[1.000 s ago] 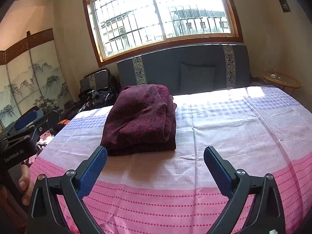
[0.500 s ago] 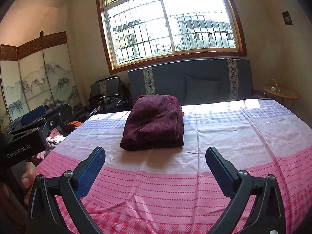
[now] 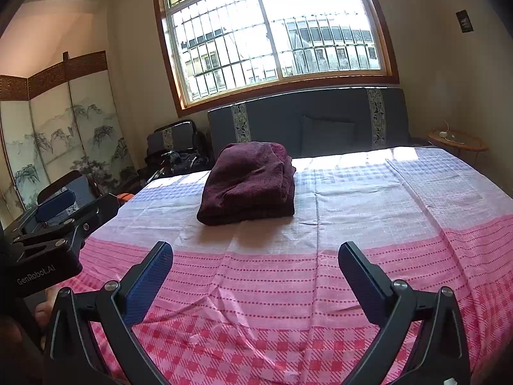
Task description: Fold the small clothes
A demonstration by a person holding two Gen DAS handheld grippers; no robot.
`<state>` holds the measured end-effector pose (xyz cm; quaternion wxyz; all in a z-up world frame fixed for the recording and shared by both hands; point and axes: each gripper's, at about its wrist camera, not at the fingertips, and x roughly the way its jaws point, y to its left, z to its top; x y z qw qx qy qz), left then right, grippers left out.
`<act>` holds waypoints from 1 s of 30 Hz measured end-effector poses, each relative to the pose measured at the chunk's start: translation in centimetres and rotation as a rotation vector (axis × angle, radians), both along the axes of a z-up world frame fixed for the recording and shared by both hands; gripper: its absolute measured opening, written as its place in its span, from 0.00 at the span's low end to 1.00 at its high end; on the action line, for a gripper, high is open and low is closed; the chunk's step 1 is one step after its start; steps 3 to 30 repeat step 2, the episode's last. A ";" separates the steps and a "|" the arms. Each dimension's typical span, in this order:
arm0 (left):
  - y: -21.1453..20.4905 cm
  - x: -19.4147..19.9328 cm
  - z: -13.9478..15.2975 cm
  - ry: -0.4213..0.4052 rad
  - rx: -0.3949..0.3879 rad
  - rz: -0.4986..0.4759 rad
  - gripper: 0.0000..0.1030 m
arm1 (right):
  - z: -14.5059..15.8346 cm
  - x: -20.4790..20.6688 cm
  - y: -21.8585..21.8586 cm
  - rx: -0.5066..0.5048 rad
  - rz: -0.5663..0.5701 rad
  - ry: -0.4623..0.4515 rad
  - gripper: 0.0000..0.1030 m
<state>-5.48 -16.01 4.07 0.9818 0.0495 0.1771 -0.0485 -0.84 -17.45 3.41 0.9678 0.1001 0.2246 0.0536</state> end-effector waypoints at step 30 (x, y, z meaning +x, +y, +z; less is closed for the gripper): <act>-0.1 -0.2 -0.4 0.017 -0.010 0.001 1.00 | -0.4 -0.4 0.1 -0.012 -0.005 0.006 1.00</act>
